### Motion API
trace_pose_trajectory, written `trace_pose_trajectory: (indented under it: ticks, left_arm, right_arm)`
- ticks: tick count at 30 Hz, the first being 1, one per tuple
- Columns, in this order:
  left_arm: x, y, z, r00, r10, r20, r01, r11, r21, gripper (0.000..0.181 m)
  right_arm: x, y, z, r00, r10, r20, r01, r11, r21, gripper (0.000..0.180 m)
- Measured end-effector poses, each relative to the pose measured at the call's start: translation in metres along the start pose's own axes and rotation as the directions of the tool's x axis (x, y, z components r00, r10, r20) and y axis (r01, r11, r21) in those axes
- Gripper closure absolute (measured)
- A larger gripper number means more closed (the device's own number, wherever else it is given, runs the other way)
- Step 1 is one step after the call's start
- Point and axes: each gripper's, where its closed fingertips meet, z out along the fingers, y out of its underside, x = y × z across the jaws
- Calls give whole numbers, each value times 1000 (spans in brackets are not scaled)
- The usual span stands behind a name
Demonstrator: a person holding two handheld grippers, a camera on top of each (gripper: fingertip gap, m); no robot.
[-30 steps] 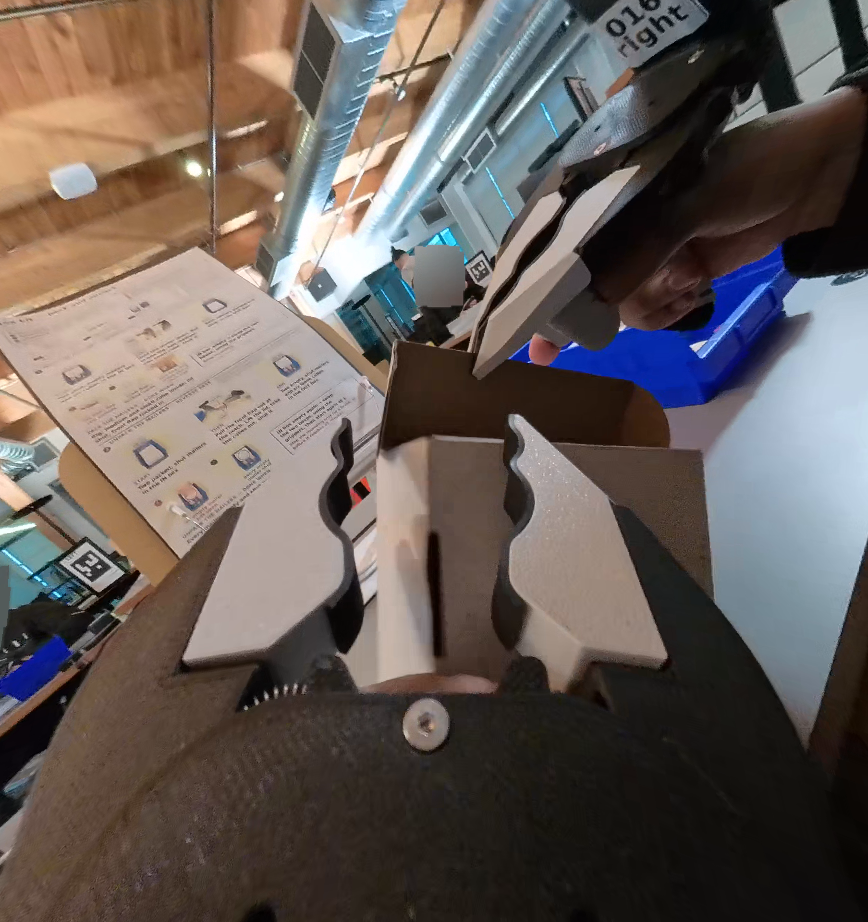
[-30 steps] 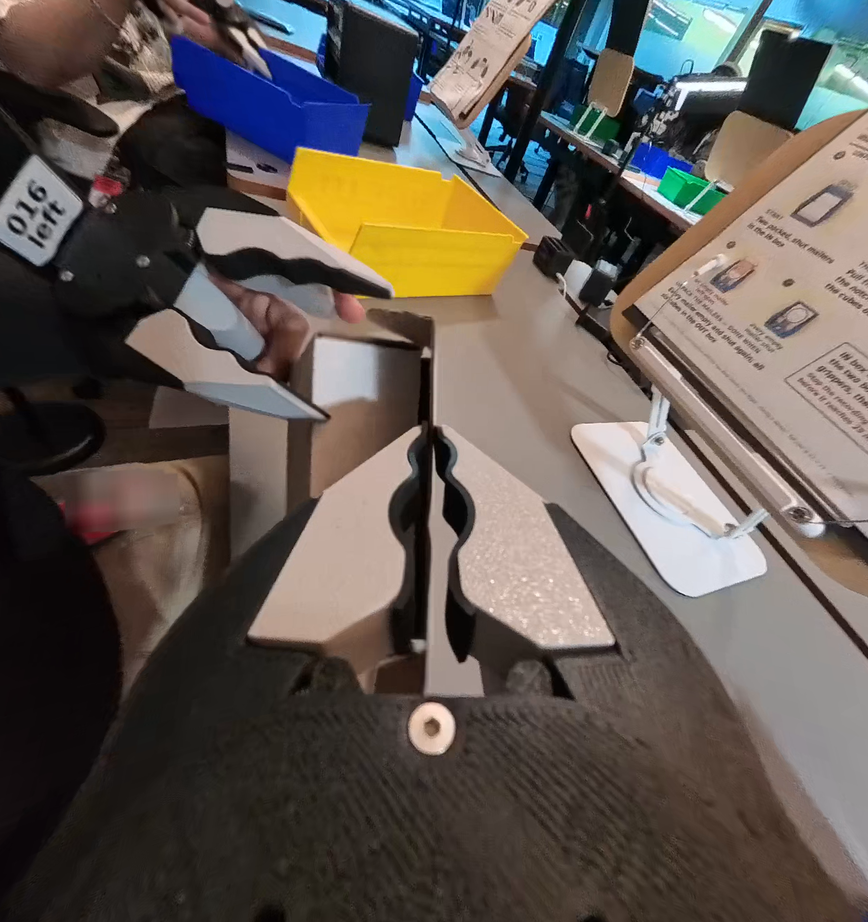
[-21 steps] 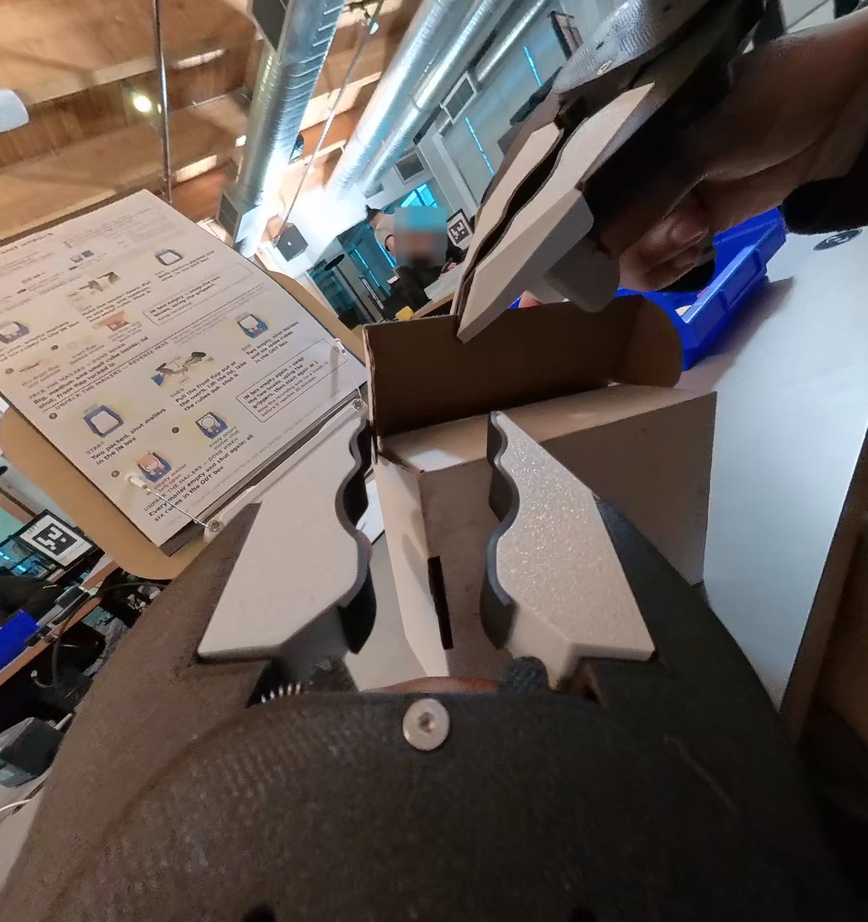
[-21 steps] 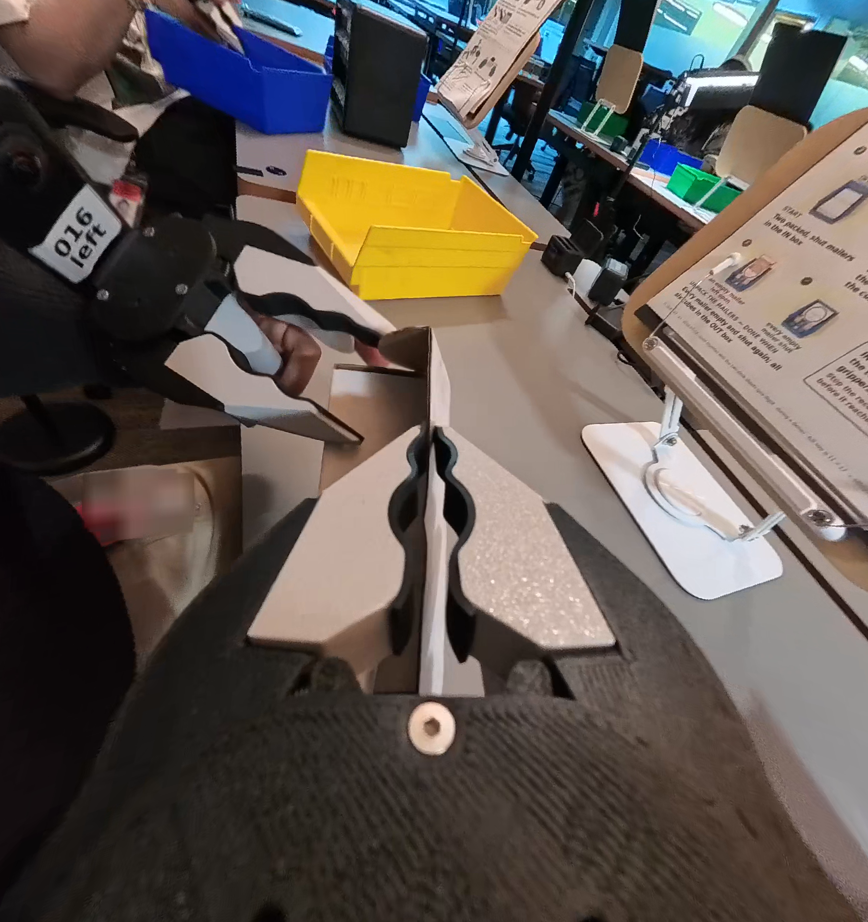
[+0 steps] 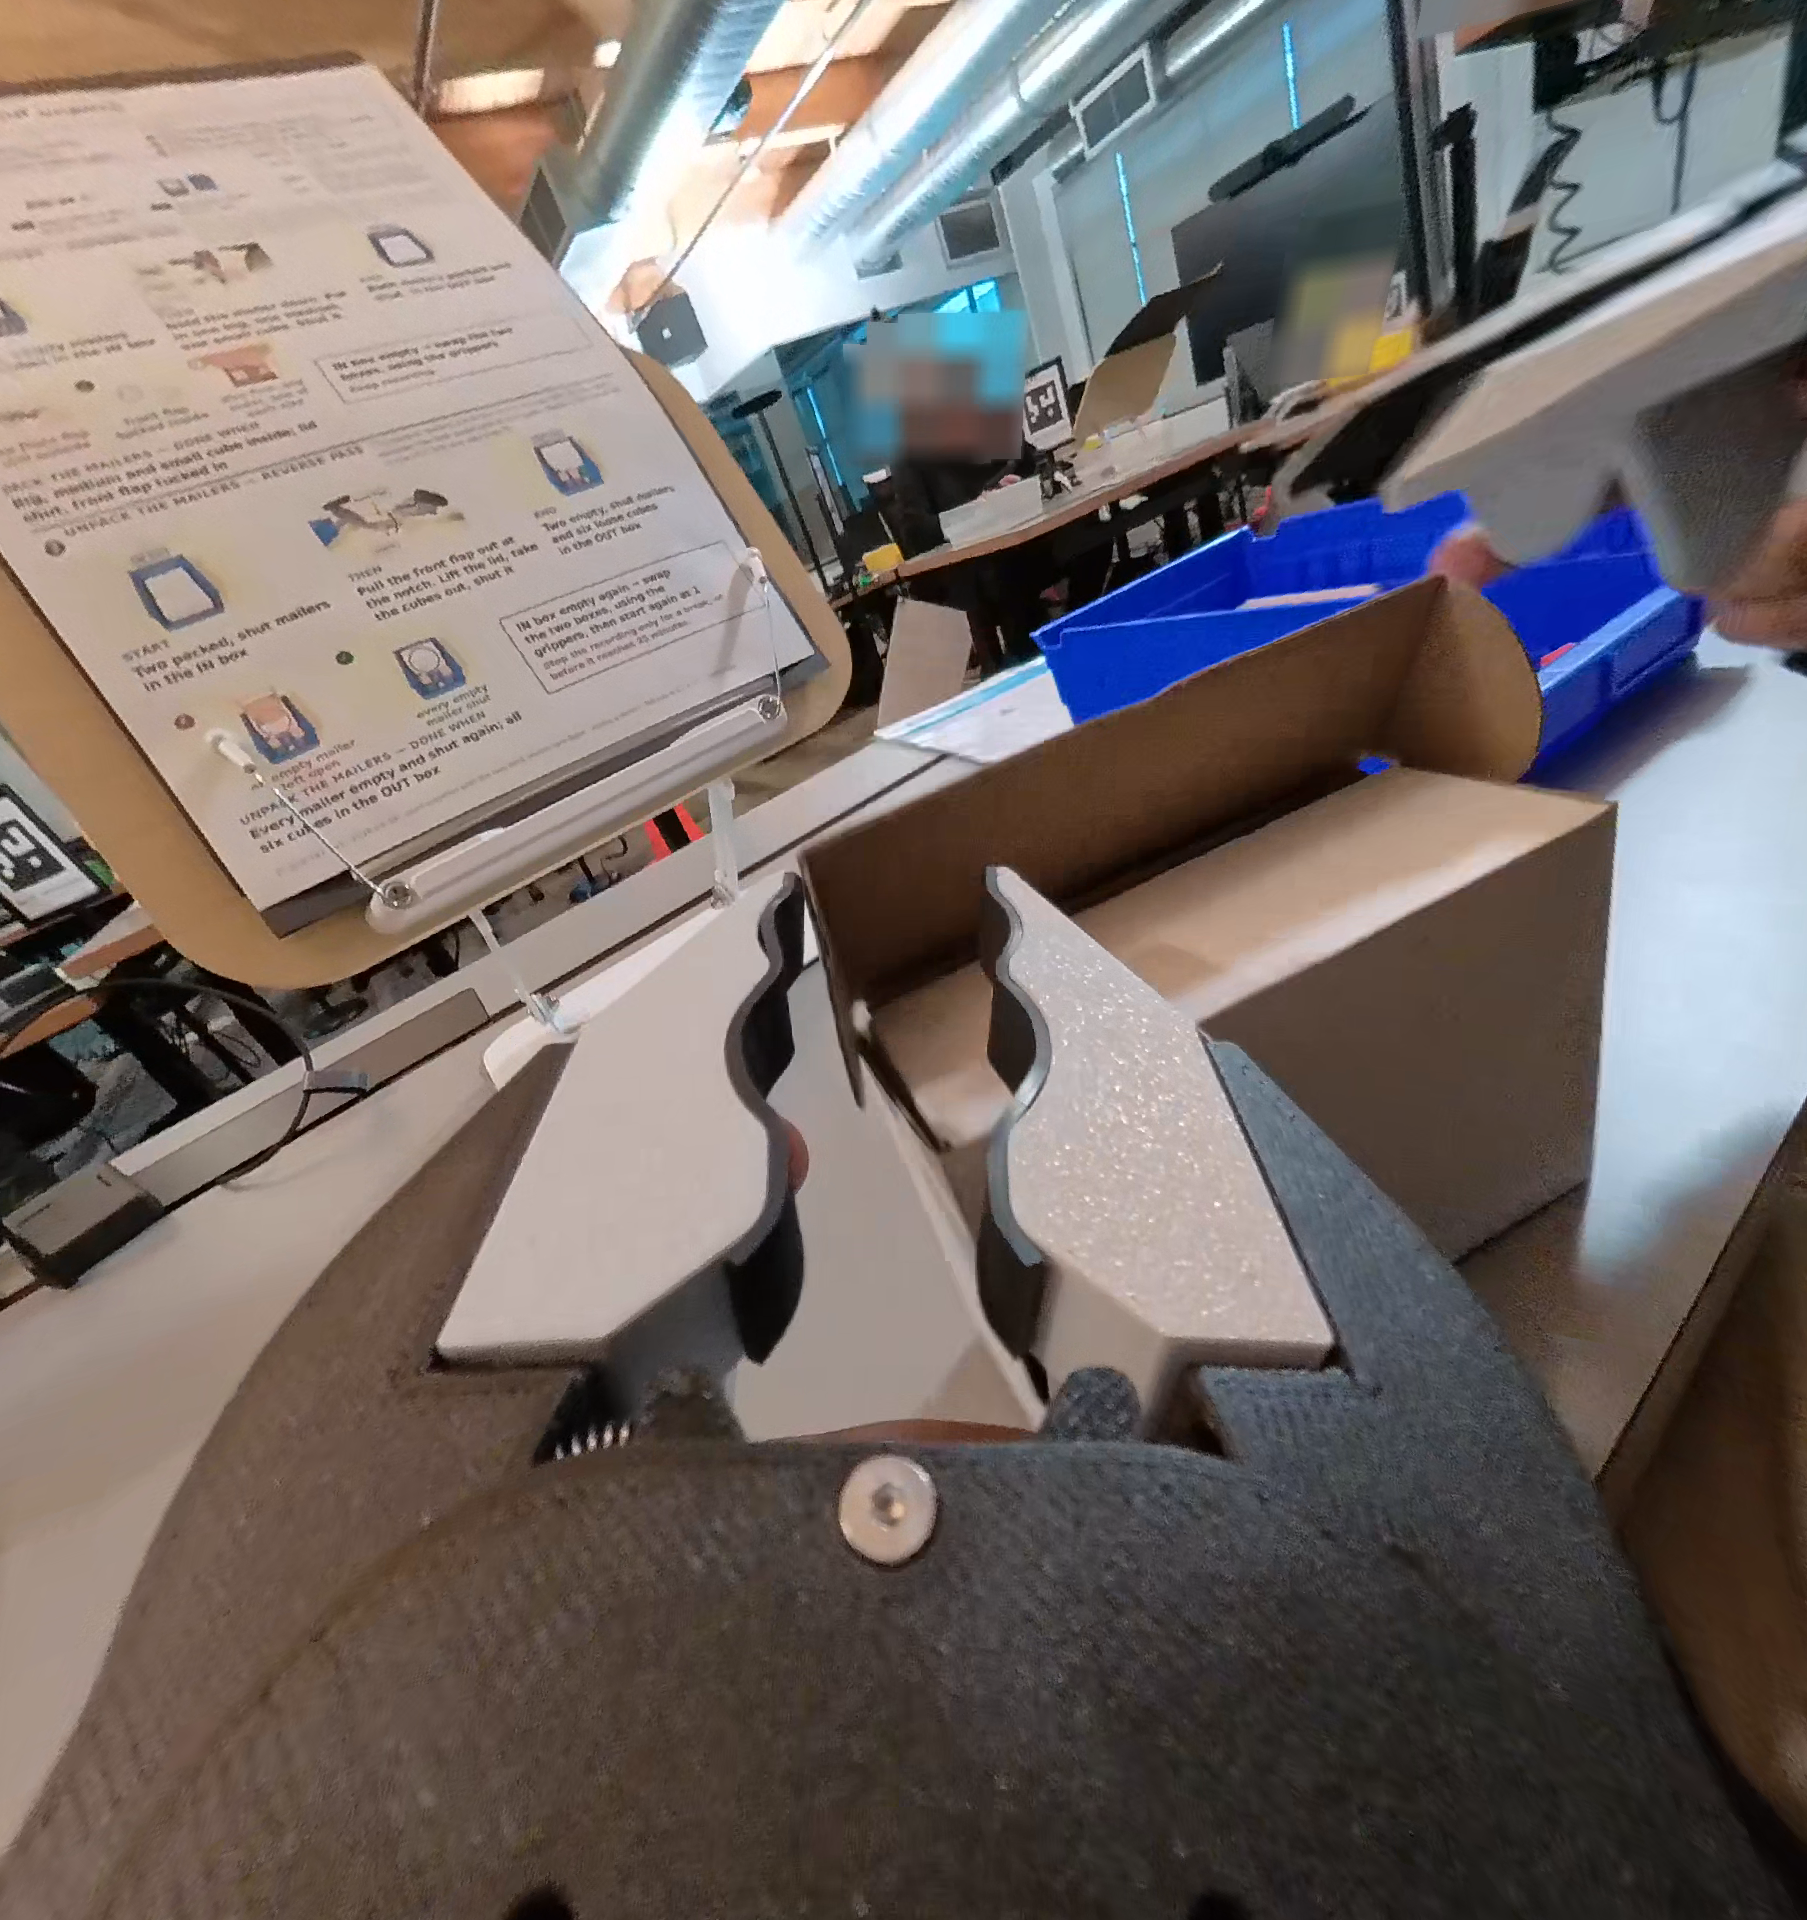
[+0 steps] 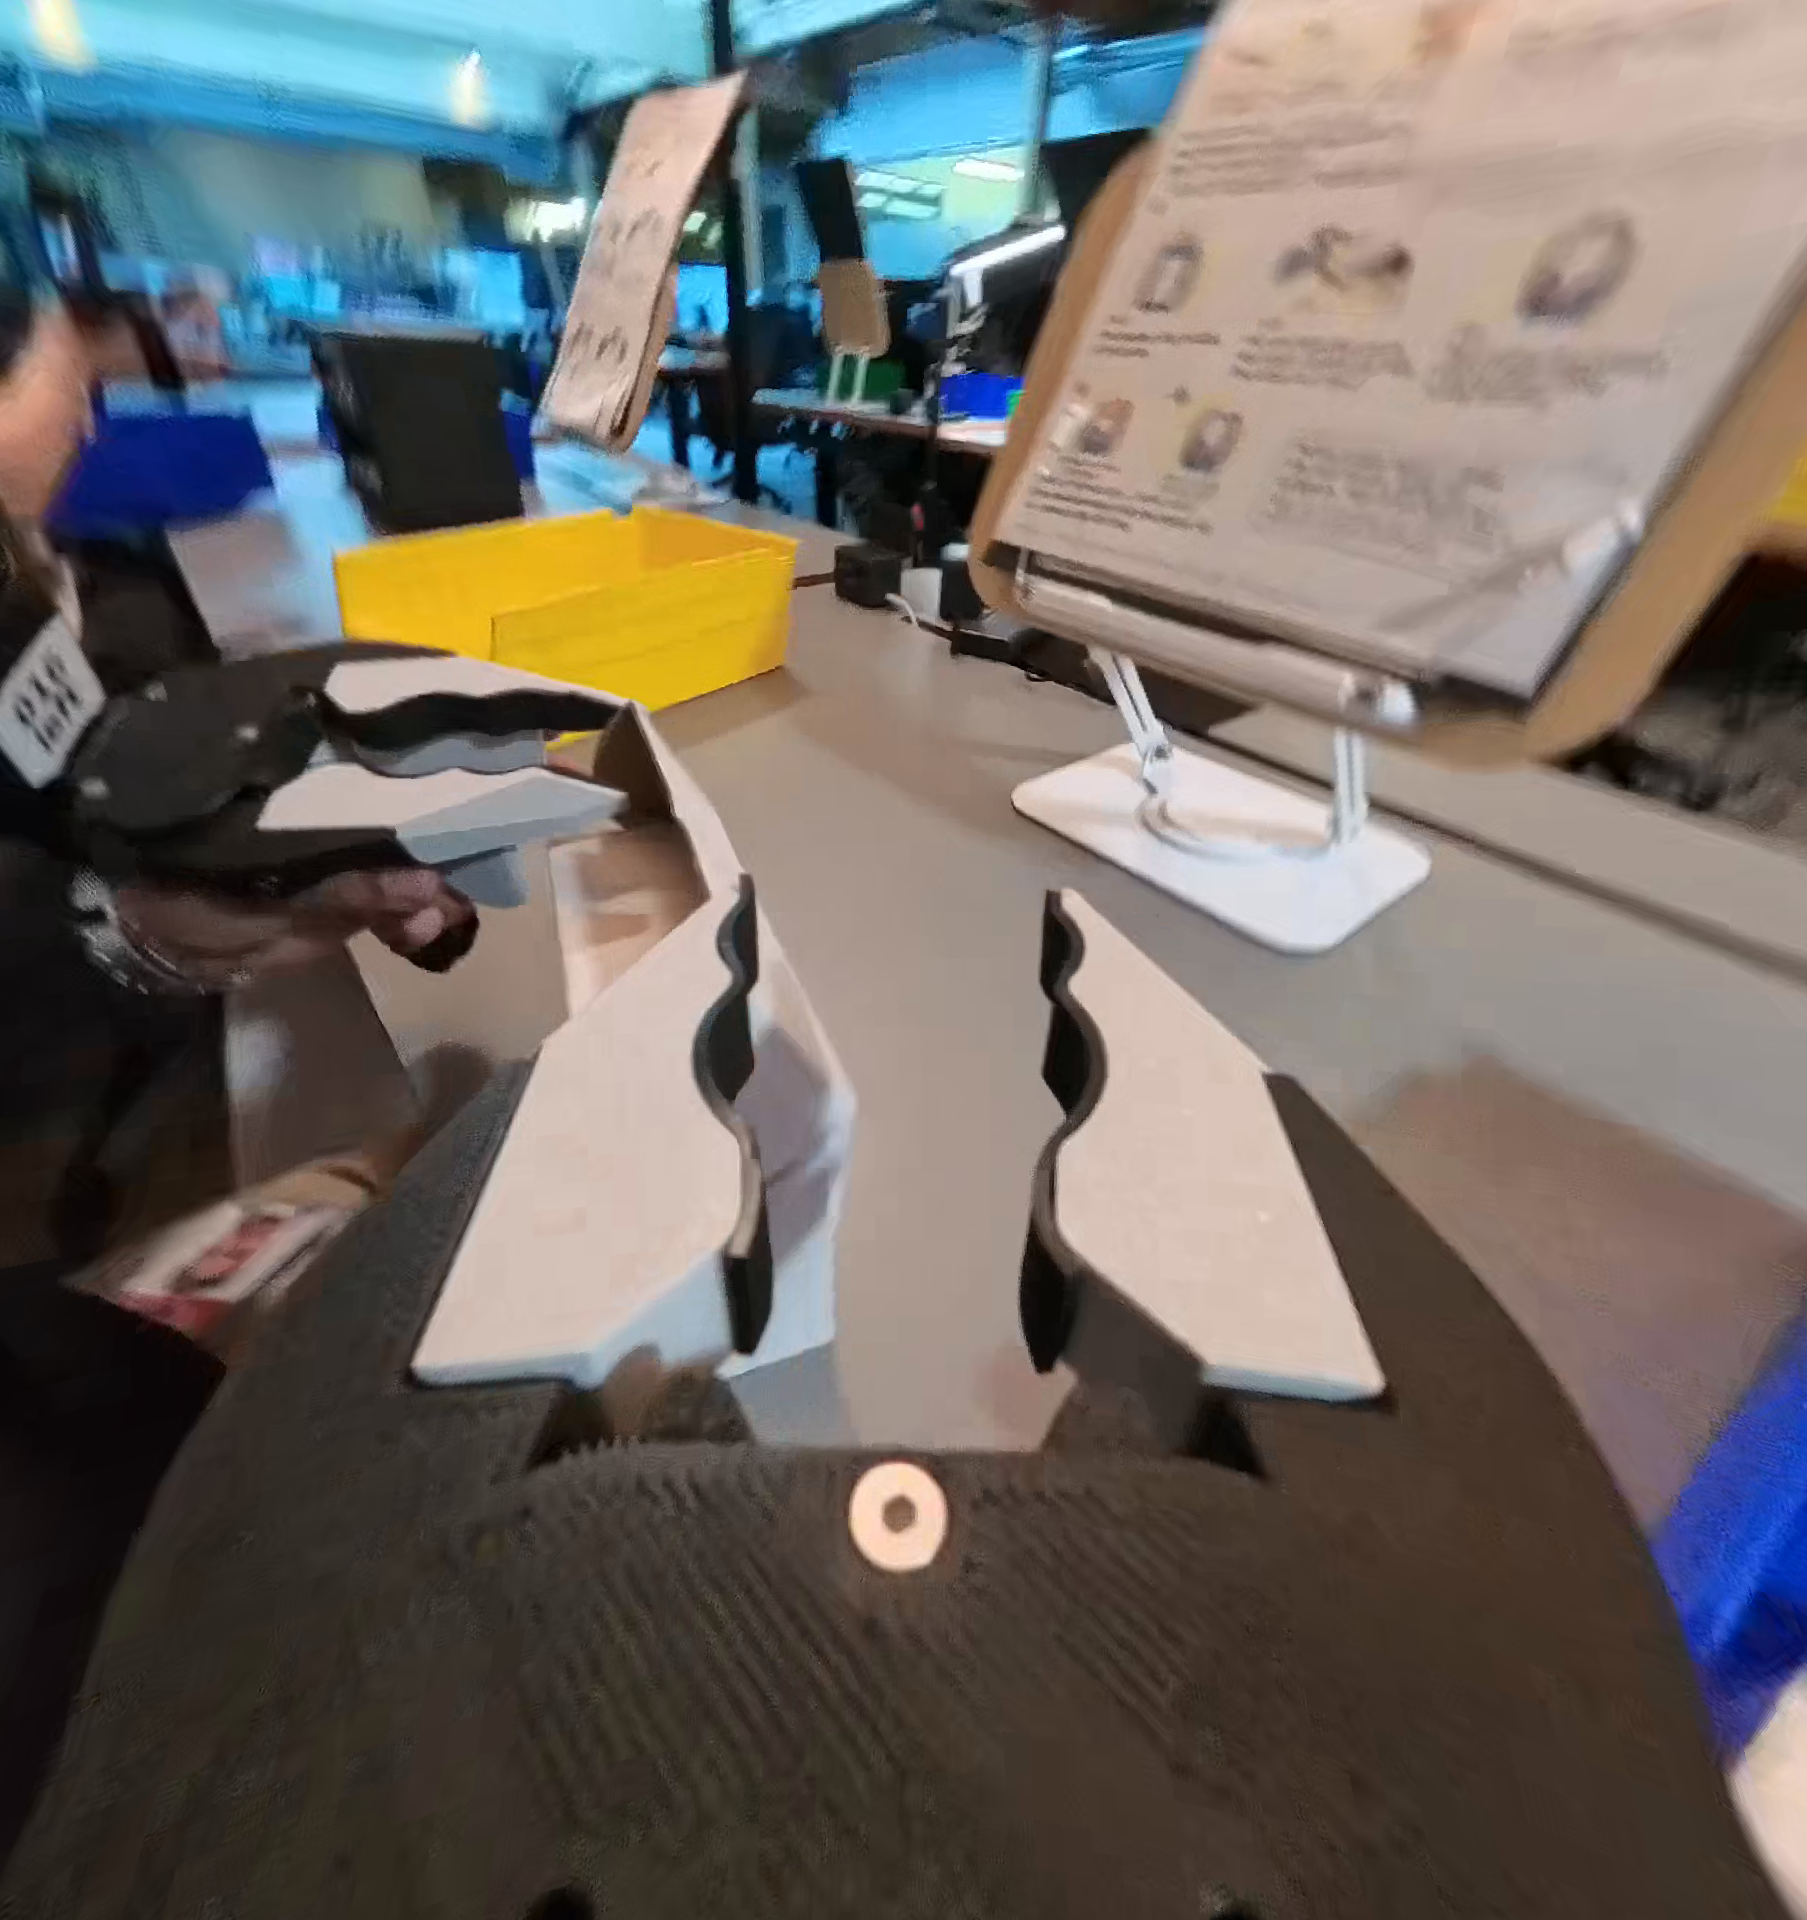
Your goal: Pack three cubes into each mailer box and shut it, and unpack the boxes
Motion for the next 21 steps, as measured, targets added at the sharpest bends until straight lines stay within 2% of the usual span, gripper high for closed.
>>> trace_pose_trajectory:
  ticks: [2,3,5,8,10,13,16,21]
  left_arm:
    - [0,4,-1,1000,-25,1,25,1000,-14,149]
    - [1,6,-2,999,-41,0,41,999,-22,148]
    - [6,12,-2,997,-72,-17,71,996,-45,143]
    - [13,24,3,990,-131,-49,125,986,-106,125]
    - [9,30,7,978,-204,-31,199,972,-127,115]
    - [9,32,7,958,-283,-51,274,952,-135,117]
    - [17,29,6,955,-285,-83,273,953,-130,128]
    - [20,25,7,968,-243,-59,235,964,-121,123]
  right_arm:
    - [-4,21,-20,991,136,-7,-136,989,56,125]
    - [-11,28,-27,989,149,5,-149,985,87,133]
    - [-29,39,-27,998,50,30,-52,996,66,139]
    - [-34,53,-18,991,-135,-10,134,989,-66,122]
    - [-35,58,-16,991,-133,-21,131,988,-82,124]
    - [-34,61,-15,998,-58,-11,57,993,-103,140]
    - [-33,54,-17,1000,-22,1,22,997,-69,176]
    - [-33,43,-15,990,133,51,-131,990,-41,177]
